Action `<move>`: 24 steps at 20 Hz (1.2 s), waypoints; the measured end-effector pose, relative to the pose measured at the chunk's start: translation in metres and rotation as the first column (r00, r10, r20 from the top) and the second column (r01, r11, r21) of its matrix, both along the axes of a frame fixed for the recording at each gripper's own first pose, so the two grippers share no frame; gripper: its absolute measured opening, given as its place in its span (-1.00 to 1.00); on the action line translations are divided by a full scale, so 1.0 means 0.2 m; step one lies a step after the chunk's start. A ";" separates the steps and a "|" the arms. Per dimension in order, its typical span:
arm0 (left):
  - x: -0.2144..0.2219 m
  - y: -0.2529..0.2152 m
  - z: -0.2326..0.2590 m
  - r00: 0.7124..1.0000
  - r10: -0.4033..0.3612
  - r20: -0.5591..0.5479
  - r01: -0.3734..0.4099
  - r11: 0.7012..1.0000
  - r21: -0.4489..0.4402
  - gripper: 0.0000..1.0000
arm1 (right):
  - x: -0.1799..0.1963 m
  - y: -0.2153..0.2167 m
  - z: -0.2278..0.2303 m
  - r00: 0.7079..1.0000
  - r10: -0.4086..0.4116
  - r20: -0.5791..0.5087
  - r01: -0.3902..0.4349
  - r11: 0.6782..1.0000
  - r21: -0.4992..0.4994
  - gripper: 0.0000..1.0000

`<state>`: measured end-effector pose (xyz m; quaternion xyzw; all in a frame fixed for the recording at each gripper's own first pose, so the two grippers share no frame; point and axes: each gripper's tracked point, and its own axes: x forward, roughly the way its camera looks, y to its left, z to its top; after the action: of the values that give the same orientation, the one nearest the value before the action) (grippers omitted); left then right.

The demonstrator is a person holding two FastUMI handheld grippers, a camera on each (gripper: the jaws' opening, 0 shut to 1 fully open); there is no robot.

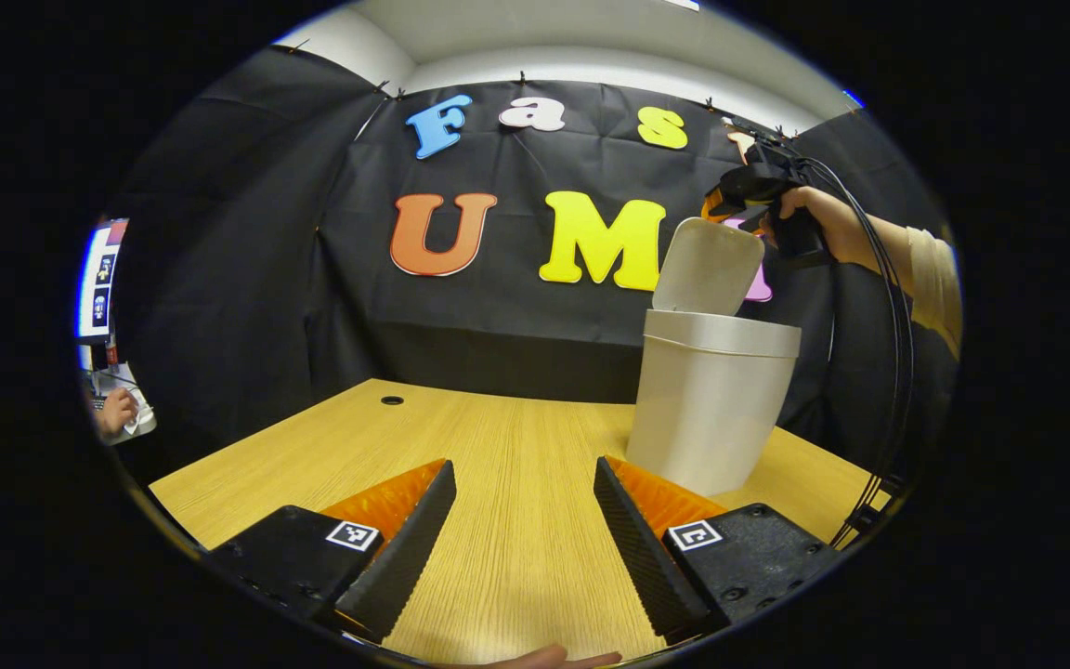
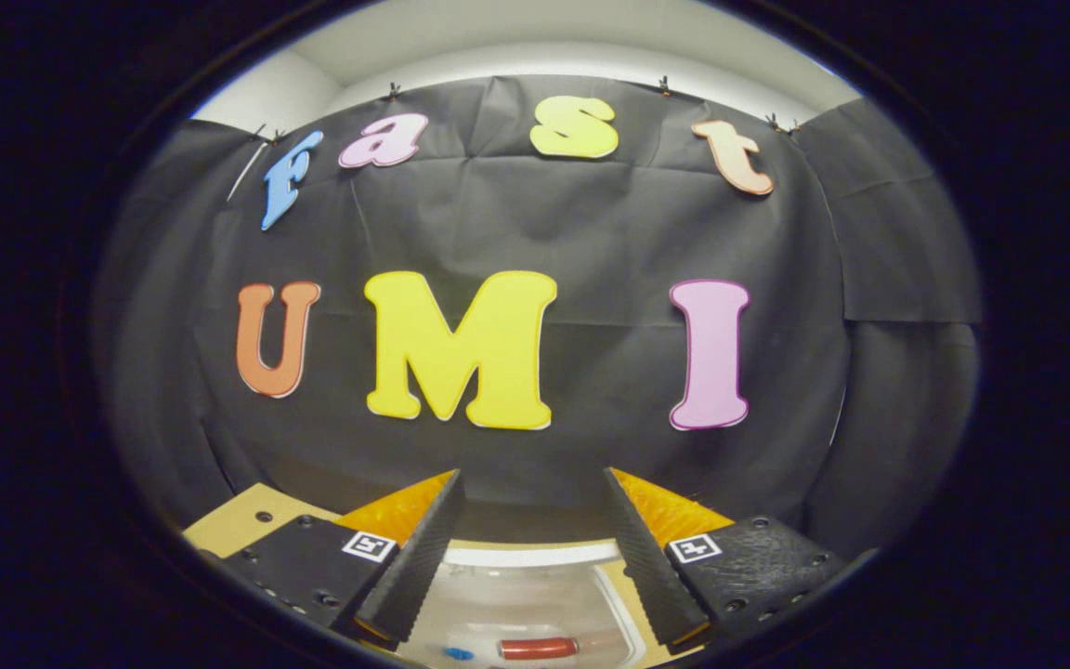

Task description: Press the lid of the desktop garbage bin to open it, pick up the crumpled paper on the desktop and throw it into the bin, then pick up the pop can on the desktop and drop it into the bin, and finally close the garbage bin lid.

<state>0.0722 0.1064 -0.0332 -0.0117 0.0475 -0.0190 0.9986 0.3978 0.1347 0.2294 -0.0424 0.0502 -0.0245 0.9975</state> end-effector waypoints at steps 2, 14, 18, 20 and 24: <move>-0.02 0.00 0.01 1.000 -0.001 -0.006 0.001 1.000 -0.008 0.94 | -0.05 -0.02 -0.09 0.999 -0.004 -0.038 0.004 1.000 -0.007 0.90; -0.05 -0.05 0.04 1.000 -0.006 0.005 0.006 1.000 0.028 0.94 | -0.09 -0.06 -0.64 0.937 0.061 -0.343 -0.067 0.998 -0.005 0.89; -0.06 -0.05 0.08 0.999 -0.012 0.041 0.009 0.997 0.077 0.94 | -0.12 -0.07 -0.68 0.933 0.072 -0.352 -0.078 0.997 -0.001 0.84; -0.06 -0.05 0.08 0.999 -0.007 0.046 0.003 0.997 0.081 0.94 | -0.14 -0.08 -0.69 0.932 0.073 -0.355 -0.076 0.997 0.005 0.89; -0.08 -0.08 0.09 1.000 -0.016 0.027 0.015 0.999 0.037 0.94 | -0.23 -0.09 -0.69 0.928 0.077 -0.365 -0.070 0.997 0.031 0.84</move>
<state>0.0569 0.0905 -0.0154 0.0075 0.0344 -0.0259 0.9990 0.3523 0.1172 0.0909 -0.0394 0.2336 0.0217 0.9713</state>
